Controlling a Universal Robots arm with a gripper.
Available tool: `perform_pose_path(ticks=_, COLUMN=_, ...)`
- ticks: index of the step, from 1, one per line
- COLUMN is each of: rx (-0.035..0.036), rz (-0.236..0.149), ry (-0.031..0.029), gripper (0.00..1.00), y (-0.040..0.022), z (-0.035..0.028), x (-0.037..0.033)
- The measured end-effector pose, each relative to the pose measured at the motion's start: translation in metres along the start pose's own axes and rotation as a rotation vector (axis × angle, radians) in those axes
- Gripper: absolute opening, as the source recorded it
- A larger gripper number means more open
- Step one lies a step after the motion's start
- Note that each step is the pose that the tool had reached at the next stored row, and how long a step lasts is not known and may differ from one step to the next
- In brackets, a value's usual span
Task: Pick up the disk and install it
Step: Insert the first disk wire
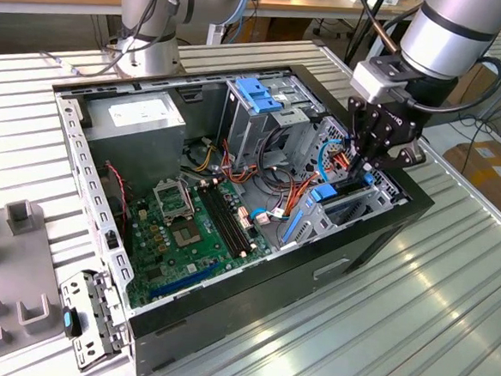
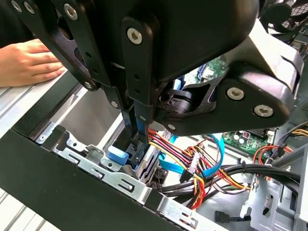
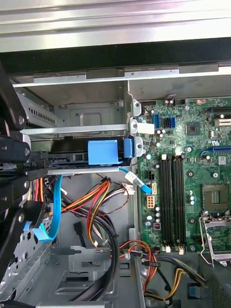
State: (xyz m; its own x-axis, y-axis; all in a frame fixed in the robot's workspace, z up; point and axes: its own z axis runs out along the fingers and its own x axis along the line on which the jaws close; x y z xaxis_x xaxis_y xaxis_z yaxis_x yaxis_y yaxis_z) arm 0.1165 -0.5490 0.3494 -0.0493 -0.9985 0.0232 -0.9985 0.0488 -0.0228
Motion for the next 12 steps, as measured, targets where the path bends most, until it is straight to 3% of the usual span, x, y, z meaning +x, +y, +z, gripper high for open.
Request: perform_pose_path(ticks=12, rx=0.0000, rz=0.000, ry=0.0003, gripper=0.16, y=0.0001, z=0.0031, x=-0.0001)
